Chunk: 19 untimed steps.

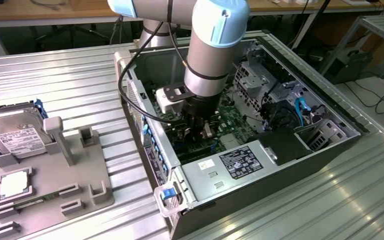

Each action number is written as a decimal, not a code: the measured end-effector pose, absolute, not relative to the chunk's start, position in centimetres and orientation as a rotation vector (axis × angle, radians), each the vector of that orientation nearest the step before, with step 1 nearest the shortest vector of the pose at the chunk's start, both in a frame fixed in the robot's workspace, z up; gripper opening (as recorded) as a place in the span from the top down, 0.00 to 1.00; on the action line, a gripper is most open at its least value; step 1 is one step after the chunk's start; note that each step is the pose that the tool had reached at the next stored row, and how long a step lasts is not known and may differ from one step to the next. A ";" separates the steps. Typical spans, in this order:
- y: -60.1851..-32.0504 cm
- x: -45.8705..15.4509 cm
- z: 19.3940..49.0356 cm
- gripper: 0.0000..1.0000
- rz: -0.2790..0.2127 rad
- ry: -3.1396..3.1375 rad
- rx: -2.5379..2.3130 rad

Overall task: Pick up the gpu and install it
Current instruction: 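Insert the gpu into the slot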

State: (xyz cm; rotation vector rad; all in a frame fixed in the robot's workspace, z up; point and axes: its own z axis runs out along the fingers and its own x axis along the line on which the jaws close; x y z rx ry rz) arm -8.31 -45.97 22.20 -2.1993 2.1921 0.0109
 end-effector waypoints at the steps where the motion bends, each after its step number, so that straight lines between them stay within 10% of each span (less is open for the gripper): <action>1: -46.0 -8.3 22.2 0.72 0.011 2.192 -2.199; 19: -46.0 -8.3 23.7 0.65 0.006 2.190 -2.197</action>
